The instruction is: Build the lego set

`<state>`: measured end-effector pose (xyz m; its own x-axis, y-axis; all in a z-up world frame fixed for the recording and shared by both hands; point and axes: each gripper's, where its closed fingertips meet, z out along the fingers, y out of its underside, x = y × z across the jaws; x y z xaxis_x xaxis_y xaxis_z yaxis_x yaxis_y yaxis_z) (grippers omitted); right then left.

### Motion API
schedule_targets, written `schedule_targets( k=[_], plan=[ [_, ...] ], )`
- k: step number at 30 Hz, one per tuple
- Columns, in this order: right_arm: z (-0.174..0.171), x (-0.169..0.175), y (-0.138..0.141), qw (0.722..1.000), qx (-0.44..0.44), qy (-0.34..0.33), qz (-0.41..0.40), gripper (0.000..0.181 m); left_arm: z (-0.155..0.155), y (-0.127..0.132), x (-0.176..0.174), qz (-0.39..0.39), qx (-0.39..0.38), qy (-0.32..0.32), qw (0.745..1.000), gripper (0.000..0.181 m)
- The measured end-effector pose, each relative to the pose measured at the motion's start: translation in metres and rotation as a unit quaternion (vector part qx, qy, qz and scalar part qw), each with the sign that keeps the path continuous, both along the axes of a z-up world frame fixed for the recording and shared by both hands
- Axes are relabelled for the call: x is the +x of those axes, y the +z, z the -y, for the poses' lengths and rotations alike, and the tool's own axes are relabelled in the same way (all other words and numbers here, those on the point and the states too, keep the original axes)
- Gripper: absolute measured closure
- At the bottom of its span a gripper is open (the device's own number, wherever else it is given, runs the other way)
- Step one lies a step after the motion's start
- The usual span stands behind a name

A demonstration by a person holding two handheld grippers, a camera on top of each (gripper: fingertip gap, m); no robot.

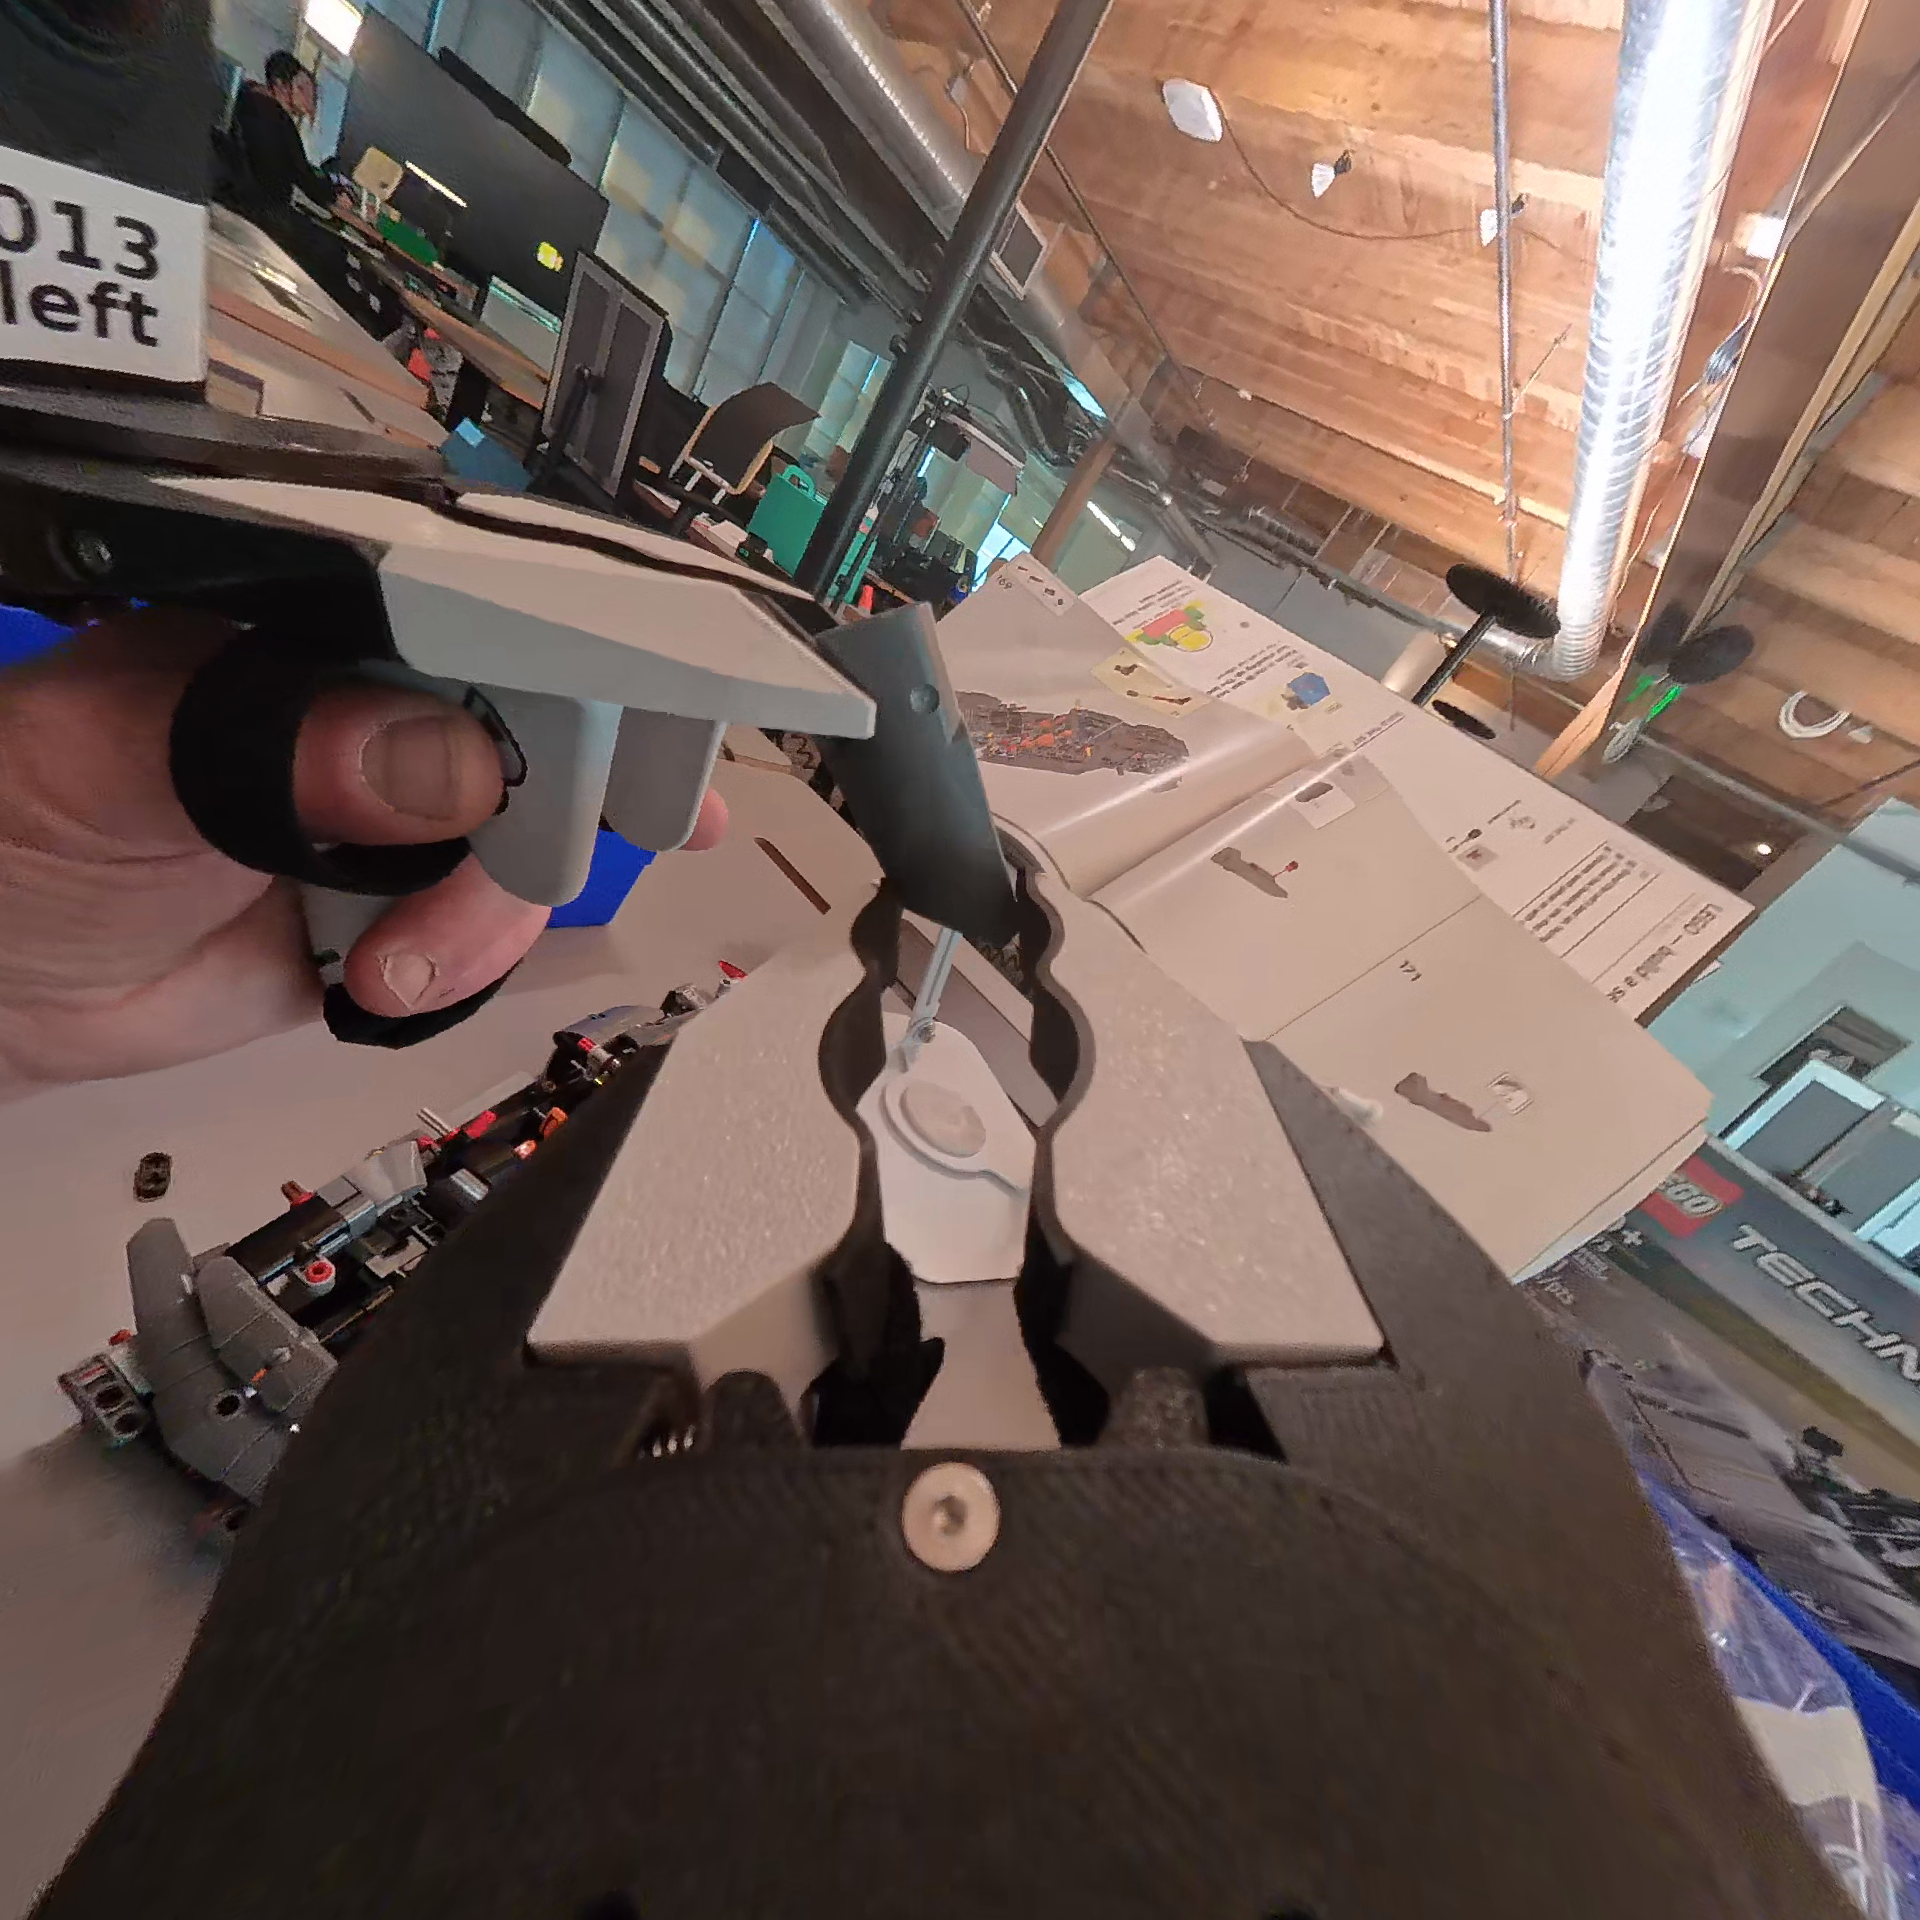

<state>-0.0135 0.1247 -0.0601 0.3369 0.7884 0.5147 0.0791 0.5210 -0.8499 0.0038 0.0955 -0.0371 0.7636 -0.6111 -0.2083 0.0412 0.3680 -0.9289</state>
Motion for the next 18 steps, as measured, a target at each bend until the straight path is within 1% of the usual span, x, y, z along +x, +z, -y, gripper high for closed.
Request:
schedule_targets(
  k=[4, 6, 9, 11, 14, 16, 18],
  plan=[
    [-0.001, 0.001, 0.000, 1.000, -0.010, 0.003, -0.004, 0.160, 0.001, -0.001, 0.000, -0.007, 0.005, 0.009, 1.000, 0.172],
    [0.001, 0.001, 0.000, 1.000, -0.001, 0.002, 0.001, 0.160, 0.002, -0.002, -0.001, -0.003, 0.002, 0.004, 1.000, 0.172],
    [0.005, 0.000, -0.001, 1.000, -0.014, 0.025, 0.005, 0.159, 0.005, -0.002, -0.003, 0.012, -0.002, -0.014, 1.000, 0.172],
    [0.013, 0.000, 0.001, 0.996, -0.046, 0.074, 0.000, 0.159, 0.009, 0.001, -0.006, 0.029, -0.004, -0.038, 0.999, 0.172],
    [0.024, 0.007, 0.005, 0.975, -0.133, 0.174, -0.019, 0.160, 0.017, 0.006, -0.009, 0.056, -0.004, -0.080, 0.995, 0.172],
    [0.033, 0.014, 0.011, 0.947, -0.195, 0.252, -0.041, 0.164, 0.023, 0.010, -0.009, 0.070, -0.004, -0.117, 0.991, 0.172],
    [0.038, 0.020, 0.020, 0.920, -0.238, 0.303, -0.070, 0.170, 0.027, 0.011, -0.007, 0.075, -0.004, -0.144, 0.987, 0.173]
  ],
)
